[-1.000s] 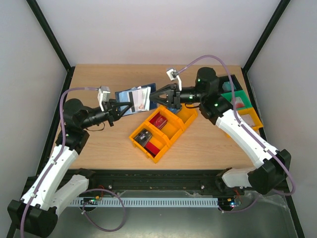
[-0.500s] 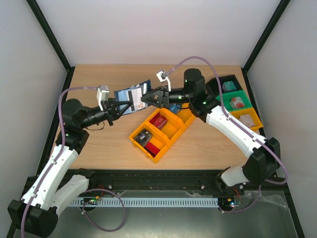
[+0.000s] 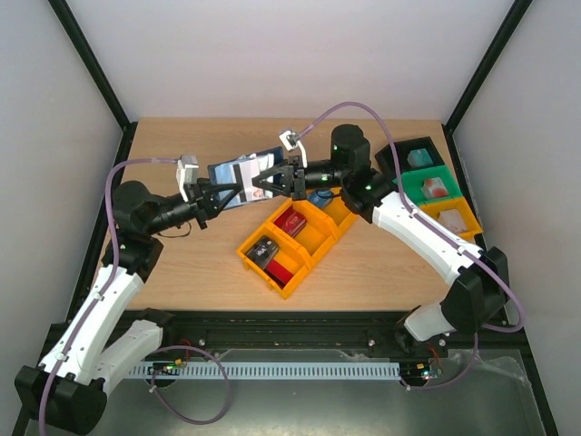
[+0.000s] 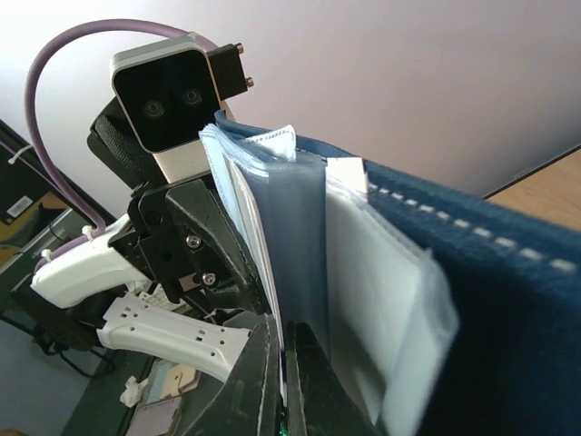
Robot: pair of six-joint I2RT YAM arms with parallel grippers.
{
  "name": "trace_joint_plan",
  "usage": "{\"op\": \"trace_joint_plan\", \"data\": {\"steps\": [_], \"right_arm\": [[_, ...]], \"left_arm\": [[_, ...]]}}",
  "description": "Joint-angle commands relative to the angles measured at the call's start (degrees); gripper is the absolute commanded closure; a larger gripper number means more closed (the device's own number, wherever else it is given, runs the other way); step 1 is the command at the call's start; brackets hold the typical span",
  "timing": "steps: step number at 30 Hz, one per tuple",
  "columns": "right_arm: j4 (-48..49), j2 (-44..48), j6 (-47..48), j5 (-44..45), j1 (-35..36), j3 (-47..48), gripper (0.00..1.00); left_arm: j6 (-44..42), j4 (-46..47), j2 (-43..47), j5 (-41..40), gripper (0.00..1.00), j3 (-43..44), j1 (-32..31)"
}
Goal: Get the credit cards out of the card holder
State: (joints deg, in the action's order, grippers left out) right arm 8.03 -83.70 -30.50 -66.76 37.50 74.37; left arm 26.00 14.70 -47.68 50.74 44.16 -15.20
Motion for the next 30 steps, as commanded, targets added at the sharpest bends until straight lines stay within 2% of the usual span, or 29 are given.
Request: {"op": "trace_joint_plan", "data": {"steps": [1,4,8,12,14,15,17,19,21,24,27,30], "right_arm": [[1.89,1.25,0.89,0.93,-0.51,1.30,0.98],[-1.46,2.06,2.24,1.25,-2.48,0.72,0.98],[-4.73,3.85,3.86,1.46,-5.83,-0.36,0.98],[-9.54,5.53,6.88,2.56,-8.58,0.37,0.98],[-17.38,5.87,12.13,7.12,-9.55,3.51,0.98],[-23.12,5.87,18.60,11.06,-9.70,6.14,0.98],[-32.72,5.49,25.66,15.54,-9.72,11.61,0.98],[-36.26,4.63,27.30,14.68,-9.75,15.21,0.98],[-33.98,3.91,24.12,8.67,-9.72,15.50,0.98],[-18.40,4.35,13.47,0.79,-8.46,10.34,0.97],[-8.19,5.16,8.86,1.50,-4.95,6.17,0.86],[-5.23,3.21,6.86,4.18,-2.88,5.68,0.73]], "left_arm": [[-0.15,1.25,0.56,1.08,0.89,-0.34,-0.18],[0.47,1.28,0.66,1.07,0.88,-0.46,-0.06],[0.46,0.85,0.92,0.72,0.97,-0.40,0.01],[0.97,0.18,1.27,-1.66,0.98,-0.84,0.36],[1.27,-1.90,1.27,-6.31,0.98,-0.70,0.52],[1.44,-3.31,1.20,-9.82,0.98,-0.63,0.76],[1.86,-5.69,1.03,-14.65,0.98,-0.89,1.67],[2.40,-3.08,1.38,-13.14,0.98,-1.76,2.66],[3.87,0.55,1.86,-10.84,0.98,-2.43,2.72],[3.26,1.83,1.81,-8.59,0.98,-2.27,2.61],[1.69,1.58,2.13,-7.34,0.98,-2.11,2.61],[2.36,3.90,2.07,-4.29,0.98,-2.19,2.40]]}}
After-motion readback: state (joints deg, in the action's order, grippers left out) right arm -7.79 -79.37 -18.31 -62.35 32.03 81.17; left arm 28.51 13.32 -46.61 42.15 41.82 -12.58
